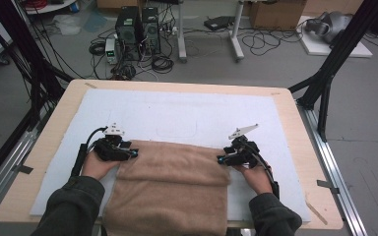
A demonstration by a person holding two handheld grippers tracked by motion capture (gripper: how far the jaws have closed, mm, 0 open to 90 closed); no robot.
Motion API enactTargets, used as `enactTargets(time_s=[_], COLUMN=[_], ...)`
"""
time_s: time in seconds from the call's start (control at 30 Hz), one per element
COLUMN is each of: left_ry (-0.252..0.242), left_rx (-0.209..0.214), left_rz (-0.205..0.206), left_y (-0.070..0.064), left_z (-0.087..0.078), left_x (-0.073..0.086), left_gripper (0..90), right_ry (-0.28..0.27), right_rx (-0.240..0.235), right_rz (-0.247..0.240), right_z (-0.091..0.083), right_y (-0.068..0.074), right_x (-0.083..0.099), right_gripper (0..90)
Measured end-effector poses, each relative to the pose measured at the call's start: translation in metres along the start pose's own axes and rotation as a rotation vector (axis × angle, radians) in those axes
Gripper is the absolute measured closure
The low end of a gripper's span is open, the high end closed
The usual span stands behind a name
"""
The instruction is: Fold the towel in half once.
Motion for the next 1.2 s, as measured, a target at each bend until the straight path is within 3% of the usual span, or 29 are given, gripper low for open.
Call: enactTargets(time_s=[0.03,0.2,0.3,0.43,0.73,0.87,0.97,1.07,1.17,1.2], left_ry=[0.01,0.024,0.026,0.017,-0.134,-0.168,-0.19,-0.171,-0.182,-0.191], left_rx=[-0.024,-0.027,-0.018,-0.01,0.018,0.029,0.05,0.113,0.202,0.205], left_rz=[0.034,0.071,0.069,0.068,0.02,0.06,0.076,0.101,0.119,0.116], left_y=[-0.001,-0.008,-0.008,-0.007,-0.007,-0.02,-0.034,-0.057,-0.083,-0.087], left_z=[0.0,-0.001,-0.001,-0.006,-0.046,-0.071,-0.089,-0.104,-0.12,-0.124], left_x=[0.0,-0.001,-0.002,-0.002,-0.011,-0.008,0.004,0.025,0.047,0.051], left_gripper=[62.3,78.0,83.5,85.4,85.3,85.2,85.2,85.1,83.8,80.7], right_ry=[-0.001,-0.001,0.003,-0.012,-0.069,-0.1,-0.116,-0.118,-0.09,-0.094], right_rx=[0.021,0.047,0.01,-0.032,-0.092,-0.118,-0.142,-0.189,-0.286,-0.311], right_rz=[-0.018,-0.04,-0.024,-0.004,-0.058,-0.101,-0.144,-0.185,-0.246,-0.265], right_z=[0.001,0.0,0.0,-0.003,-0.035,-0.055,-0.069,-0.08,-0.089,-0.093], right_y=[0.001,0.003,0.003,-0.001,0.015,0.032,0.05,0.073,0.102,0.11], right_x=[0.0,0.002,0.001,0.001,-0.013,-0.014,-0.003,0.016,0.043,0.05], right_gripper=[54.9,72.1,81.5,84.1,84.0,83.9,83.8,83.9,81.5,78.0])
Point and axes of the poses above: each handheld gripper's, and its own axes: z roughly forward along the jaws, x roughly out of its underside, y roughly to its left, the point moved 4 cm from there along z, roughly forward along the jaws, and after that the axes turned 8 degrees about z, right-handed, at the moved point
